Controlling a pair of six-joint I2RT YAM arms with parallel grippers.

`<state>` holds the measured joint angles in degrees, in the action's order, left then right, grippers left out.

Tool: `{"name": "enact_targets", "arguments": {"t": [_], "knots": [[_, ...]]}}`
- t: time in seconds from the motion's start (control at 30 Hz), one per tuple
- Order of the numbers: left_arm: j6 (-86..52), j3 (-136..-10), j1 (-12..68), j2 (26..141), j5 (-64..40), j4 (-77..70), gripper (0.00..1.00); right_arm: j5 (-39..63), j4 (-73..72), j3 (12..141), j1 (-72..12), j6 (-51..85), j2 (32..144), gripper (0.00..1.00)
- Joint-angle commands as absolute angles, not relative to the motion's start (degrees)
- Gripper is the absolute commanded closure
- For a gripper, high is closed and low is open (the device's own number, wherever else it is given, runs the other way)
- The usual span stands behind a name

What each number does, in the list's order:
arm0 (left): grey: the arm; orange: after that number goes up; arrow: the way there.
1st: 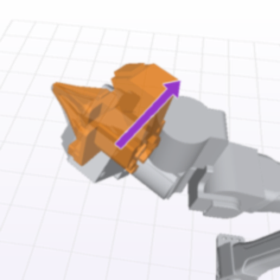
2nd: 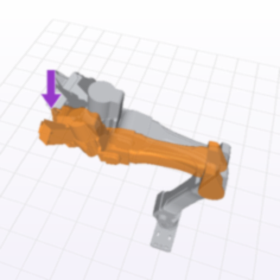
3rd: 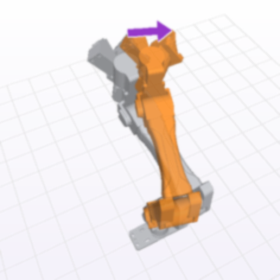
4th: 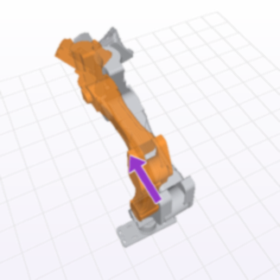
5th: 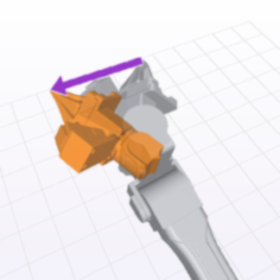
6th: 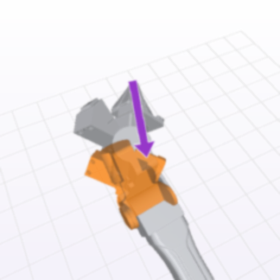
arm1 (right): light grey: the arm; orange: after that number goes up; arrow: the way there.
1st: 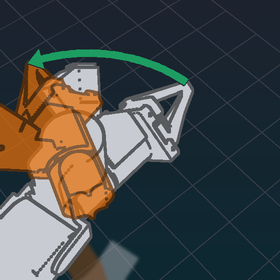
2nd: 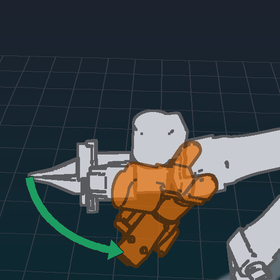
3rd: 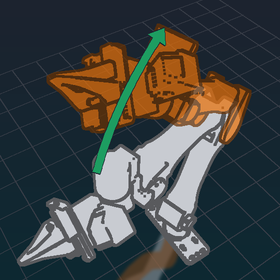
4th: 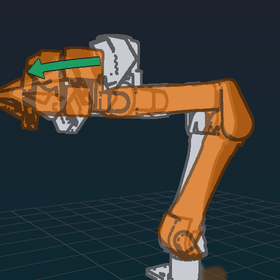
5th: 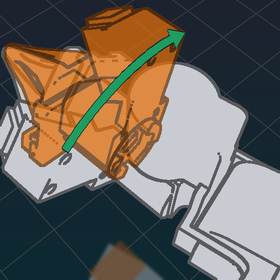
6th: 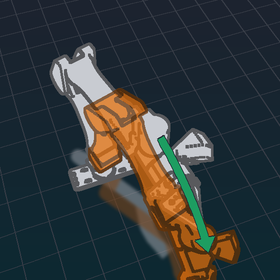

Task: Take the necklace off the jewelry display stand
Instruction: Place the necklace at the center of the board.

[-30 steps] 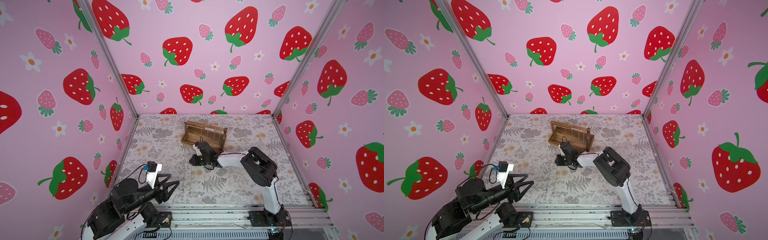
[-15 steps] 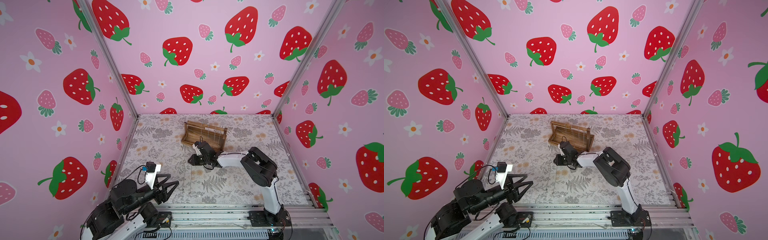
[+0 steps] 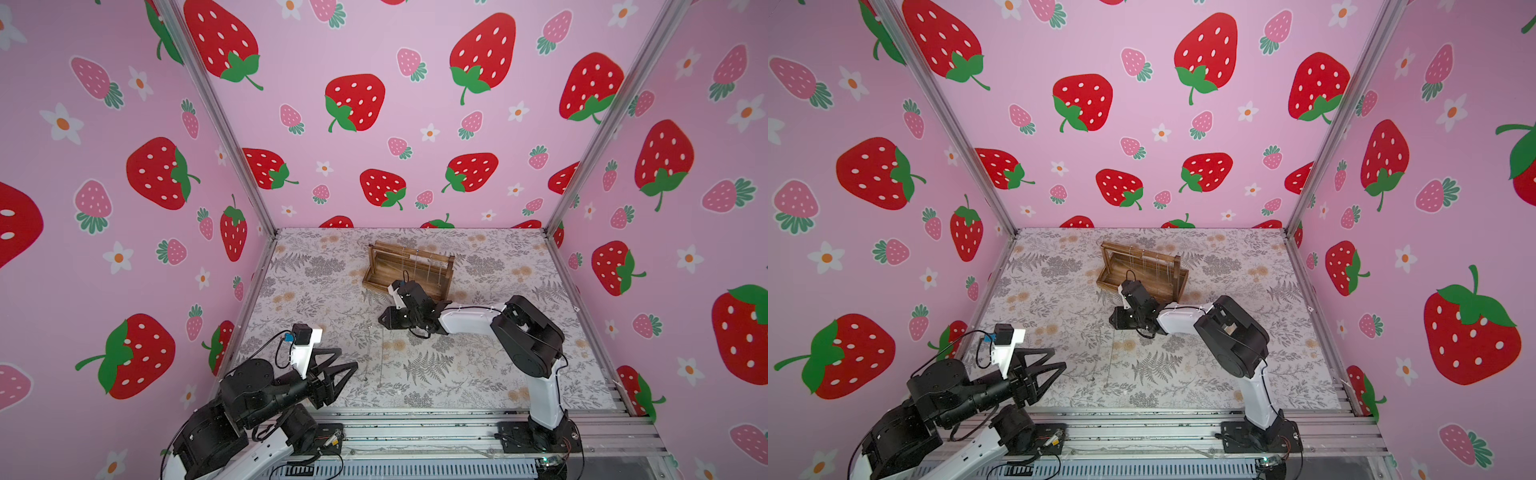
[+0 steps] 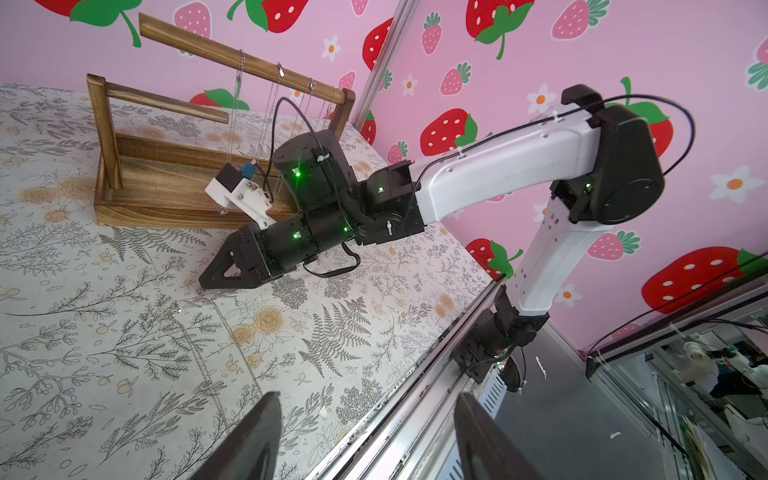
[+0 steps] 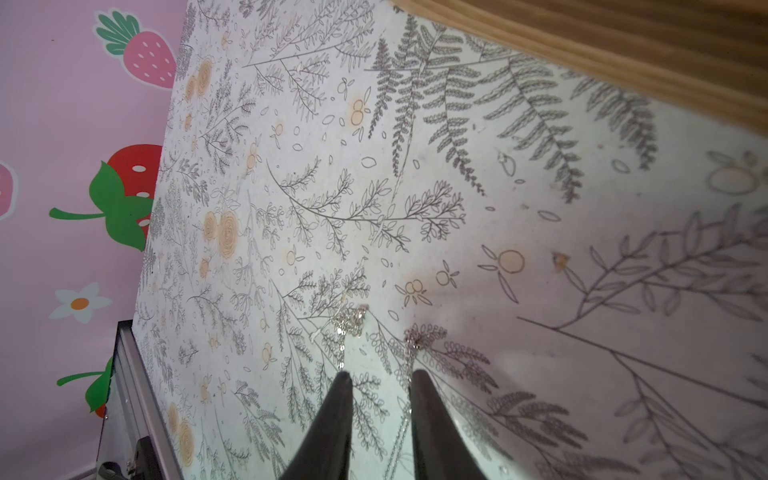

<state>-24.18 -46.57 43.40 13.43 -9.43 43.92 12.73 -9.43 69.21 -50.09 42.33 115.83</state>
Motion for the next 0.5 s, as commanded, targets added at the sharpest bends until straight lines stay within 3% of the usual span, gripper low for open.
{"name": "enact_targets", "arguments": {"t": [0.0, 0.23, 0.47], "knots": [[-23.80, -46.45, 43.51, 13.15, -8.86, 43.26, 0.33, 11.98, -9.03, 67.44, -49.83, 41.60, 113.13, 0.74], [-24.36, -46.62, 43.57, 14.75, -8.23, 43.68, 0.32, 5.89, -7.51, 58.19, -49.83, 34.58, 97.78, 0.74], [-28.14, -42.99, 43.53, 23.25, -7.09, 33.28, 0.39, -17.89, -0.11, 38.86, -49.30, 28.32, 72.36, 0.75]]}}
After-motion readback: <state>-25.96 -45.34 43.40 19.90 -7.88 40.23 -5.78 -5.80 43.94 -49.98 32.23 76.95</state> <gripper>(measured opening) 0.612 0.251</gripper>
